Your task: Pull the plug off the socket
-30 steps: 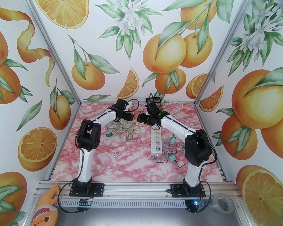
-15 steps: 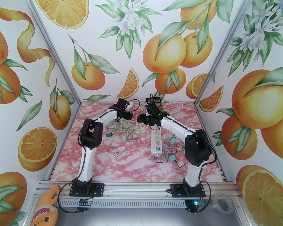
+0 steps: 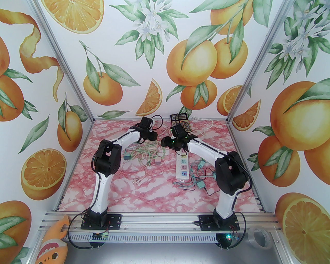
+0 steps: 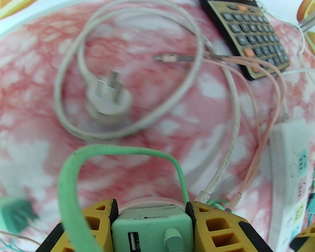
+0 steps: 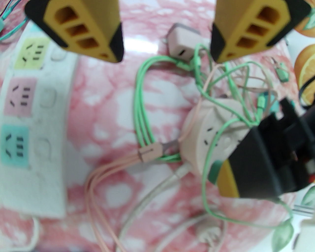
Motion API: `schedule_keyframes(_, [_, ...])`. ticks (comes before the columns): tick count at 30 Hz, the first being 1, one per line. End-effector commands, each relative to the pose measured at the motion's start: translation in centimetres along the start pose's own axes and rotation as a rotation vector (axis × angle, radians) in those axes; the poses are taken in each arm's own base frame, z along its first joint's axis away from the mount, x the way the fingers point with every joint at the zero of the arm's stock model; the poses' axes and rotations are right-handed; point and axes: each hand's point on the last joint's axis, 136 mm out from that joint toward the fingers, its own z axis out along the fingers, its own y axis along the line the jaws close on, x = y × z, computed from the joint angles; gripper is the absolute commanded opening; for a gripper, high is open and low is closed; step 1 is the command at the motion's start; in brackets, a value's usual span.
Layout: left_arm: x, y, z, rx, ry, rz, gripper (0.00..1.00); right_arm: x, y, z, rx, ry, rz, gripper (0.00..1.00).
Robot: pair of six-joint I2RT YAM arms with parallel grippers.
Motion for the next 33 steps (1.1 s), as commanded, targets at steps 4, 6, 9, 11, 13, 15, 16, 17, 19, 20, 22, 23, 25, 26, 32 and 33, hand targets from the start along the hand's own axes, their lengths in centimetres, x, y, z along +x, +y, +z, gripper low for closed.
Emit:
schedule_keyframes(4, [3.2,-4.4,-3.5,0.016,-0.022,-0.12,0.36,1.8,-0.1,-1.7,-0.087,-0.015,0.062,0.61])
schedule_keyframes(6, [4.4,-5.4,-4.3,0.011,-0.026,-0.108,0.34,2.6,-0.7,-1.8,-0.084,-0.011,0.073,0.6])
schedule_keyframes(9, [5.4,-5.8,-5.1,0.01,-0.034,-0.134,0.32,3.2,-1.2,-2.1,-0.086,-0.014,0.086,0.6])
schedule_keyframes(11, [5.2,-5.3,-5.5,-0.013,-0.046,-0.133,0.32,3.6,-1.0,-2.1,-0.09,-0.009,0.082,0.6])
schedule_keyframes(13, [4.1,-4.8,-5.8,-0.029,-0.07,-0.109,0.32,3.8,-0.7,-2.2,-0.09,-0.01,0.069,0.6])
schedule_keyframes(15, [2.1,-4.0,-6.0,-0.04,-0.098,-0.092,0.32,4.0,-0.1,-2.0,-0.09,-0.007,0.056,0.6])
schedule_keyframes(16, [1.2,-3.6,-6.0,-0.038,-0.11,-0.089,0.32,4.1,0.1,-1.9,-0.09,-0.003,0.053,0.6])
schedule_keyframes(17, [0.1,-3.1,-6.0,-0.039,-0.123,-0.087,0.32,4.2,0.3,-1.7,-0.093,-0.001,0.05,0.6])
schedule_keyframes(19, [-1.5,-2.5,-5.6,-0.041,-0.143,-0.067,0.32,4.3,0.7,-1.5,-0.093,0.0,0.046,0.6])
schedule_keyframes(20, [-2.0,-2.3,-5.2,-0.046,-0.144,-0.053,0.32,4.3,0.9,-1.3,-0.093,0.002,0.044,0.6])
schedule_keyframes(22, [-2.2,-2.3,-4.1,-0.046,-0.134,-0.025,0.32,4.2,1.1,-0.9,-0.092,0.004,0.042,0.6])
schedule_keyframes(23, [-2.1,-2.2,-3.4,-0.055,-0.128,-0.011,0.32,4.2,1.2,-0.7,-0.091,0.008,0.042,0.6])
schedule_keyframes(25, [-1.3,-1.9,-1.9,-0.063,-0.116,0.002,0.32,4.1,1.4,-0.3,-0.095,0.011,0.043,0.6])
schedule_keyframes(26, [-0.9,-1.6,-1.1,-0.069,-0.106,0.005,0.32,3.9,1.6,-0.1,-0.097,0.01,0.043,0.6])
schedule_keyframes(32, [0.2,-1.2,0.7,-0.109,-0.103,0.016,0.33,2.2,1.9,1.7,-0.085,0.012,0.044,0.58])
schedule_keyframes(33, [0.2,-1.2,0.7,-0.109,-0.107,0.018,0.33,1.9,1.9,2.1,-0.083,0.014,0.051,0.57])
